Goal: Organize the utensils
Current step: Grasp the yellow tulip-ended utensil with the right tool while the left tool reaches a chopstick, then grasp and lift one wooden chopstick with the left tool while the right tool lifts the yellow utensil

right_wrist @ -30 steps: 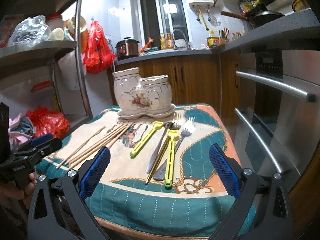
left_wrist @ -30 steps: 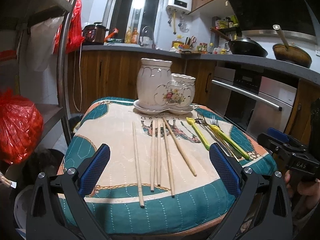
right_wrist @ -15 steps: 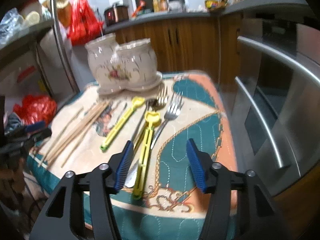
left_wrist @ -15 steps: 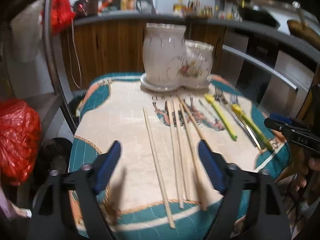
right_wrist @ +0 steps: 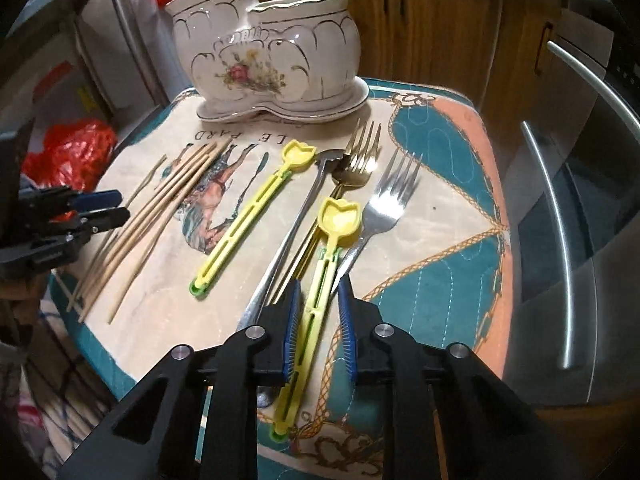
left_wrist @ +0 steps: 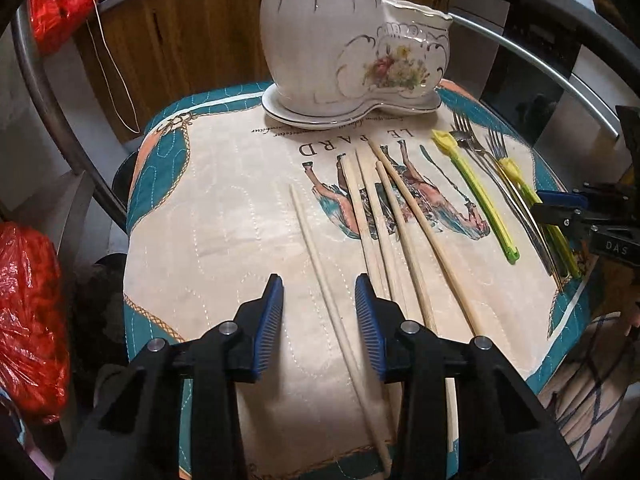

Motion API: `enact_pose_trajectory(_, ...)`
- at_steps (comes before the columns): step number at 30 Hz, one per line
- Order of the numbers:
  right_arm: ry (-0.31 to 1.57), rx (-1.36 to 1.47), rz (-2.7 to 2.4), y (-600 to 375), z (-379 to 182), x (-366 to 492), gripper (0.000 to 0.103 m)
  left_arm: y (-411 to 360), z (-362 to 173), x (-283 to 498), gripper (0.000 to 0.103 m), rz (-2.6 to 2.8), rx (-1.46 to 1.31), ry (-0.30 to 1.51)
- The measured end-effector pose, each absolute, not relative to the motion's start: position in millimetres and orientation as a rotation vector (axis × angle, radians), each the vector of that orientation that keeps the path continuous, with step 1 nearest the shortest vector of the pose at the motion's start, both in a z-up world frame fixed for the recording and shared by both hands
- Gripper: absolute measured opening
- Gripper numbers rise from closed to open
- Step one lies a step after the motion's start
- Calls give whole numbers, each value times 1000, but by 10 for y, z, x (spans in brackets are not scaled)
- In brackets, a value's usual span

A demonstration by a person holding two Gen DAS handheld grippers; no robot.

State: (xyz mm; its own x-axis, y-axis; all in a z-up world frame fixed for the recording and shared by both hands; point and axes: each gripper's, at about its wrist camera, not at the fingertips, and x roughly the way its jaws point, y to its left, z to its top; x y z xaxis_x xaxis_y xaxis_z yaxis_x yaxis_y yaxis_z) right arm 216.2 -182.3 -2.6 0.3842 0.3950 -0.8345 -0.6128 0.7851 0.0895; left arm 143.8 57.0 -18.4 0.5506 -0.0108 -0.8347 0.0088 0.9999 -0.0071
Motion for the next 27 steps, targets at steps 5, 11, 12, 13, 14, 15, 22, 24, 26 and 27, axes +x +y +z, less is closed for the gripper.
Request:
enact_pose_trajectory(5,1005,-200,660,-1870,34,2226,11,610,-159,1503,27,-22,23,1040)
enact_pose_trajectory(11,994,-222,663,-1842,160,2240,11,613,-122,1621,27,-63,66,1167)
enact_pose_trajectory(12,991,-231,663,-1840,188,2246,11,588,-111,1626,27,-64,78,1187)
enact_pose_trajectory(13,989,-237,663,-1838,204,2254,11,574,-112,1633,27,-66,89,1206)
enact_pose_trajectory(14,989,-245,663,-1846,225,2263,11,546,-108,1638,27,-72,109,1230)
enact_pose_trajectory(15,990,-255,661,-1853,241,2276,11,520,-105,1638,27,-77,123,1242)
enact_pose_trajectory(22,1032,-330,627,-1879,147,2394,11,463,-89,1621,23,-100,147,1269)
enact_pose_trajectory(24,1053,-353,621,-1869,102,2418,11,476,-77,1625,22,-109,144,1274)
enact_pose_trajectory(26,1083,-396,617,-1850,60,2452,11,471,-72,1635,20,-116,151,1288)
enact_pose_trajectory(27,1107,-416,621,-1837,36,2473,11,453,-87,1623,19,-120,158,1298)
